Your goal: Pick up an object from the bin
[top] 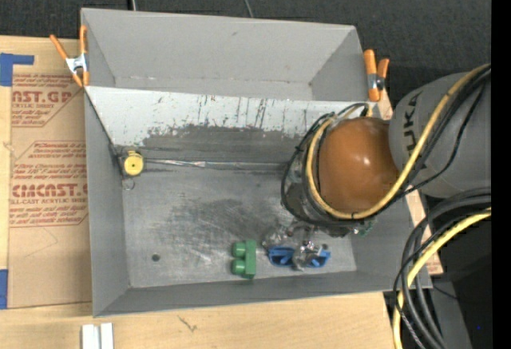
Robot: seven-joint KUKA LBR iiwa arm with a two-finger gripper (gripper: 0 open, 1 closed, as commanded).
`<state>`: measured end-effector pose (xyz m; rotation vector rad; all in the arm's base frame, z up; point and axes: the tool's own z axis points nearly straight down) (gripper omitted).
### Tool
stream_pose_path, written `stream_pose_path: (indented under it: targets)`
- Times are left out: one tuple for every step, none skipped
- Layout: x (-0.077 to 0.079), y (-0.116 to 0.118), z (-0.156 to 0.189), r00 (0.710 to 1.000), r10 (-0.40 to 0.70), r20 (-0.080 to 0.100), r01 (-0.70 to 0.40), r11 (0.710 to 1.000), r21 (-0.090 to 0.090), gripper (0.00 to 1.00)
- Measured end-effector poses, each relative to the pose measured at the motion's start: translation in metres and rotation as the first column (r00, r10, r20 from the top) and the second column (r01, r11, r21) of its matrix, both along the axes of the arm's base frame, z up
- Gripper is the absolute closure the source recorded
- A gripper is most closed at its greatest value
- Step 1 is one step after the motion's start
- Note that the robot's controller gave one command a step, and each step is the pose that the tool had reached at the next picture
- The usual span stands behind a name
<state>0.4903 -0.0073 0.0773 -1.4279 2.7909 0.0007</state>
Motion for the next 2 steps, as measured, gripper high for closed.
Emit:
stream_pose_path:
  targets:
    - [0.022,-0.033,0.171,1.000,-0.003,0.005,0.003,1.000,-0.003,1.00]
    - [0.035,0.021,0.117,0.966,0.258,-0.007,-0.258,0.966,0.001,1.00]
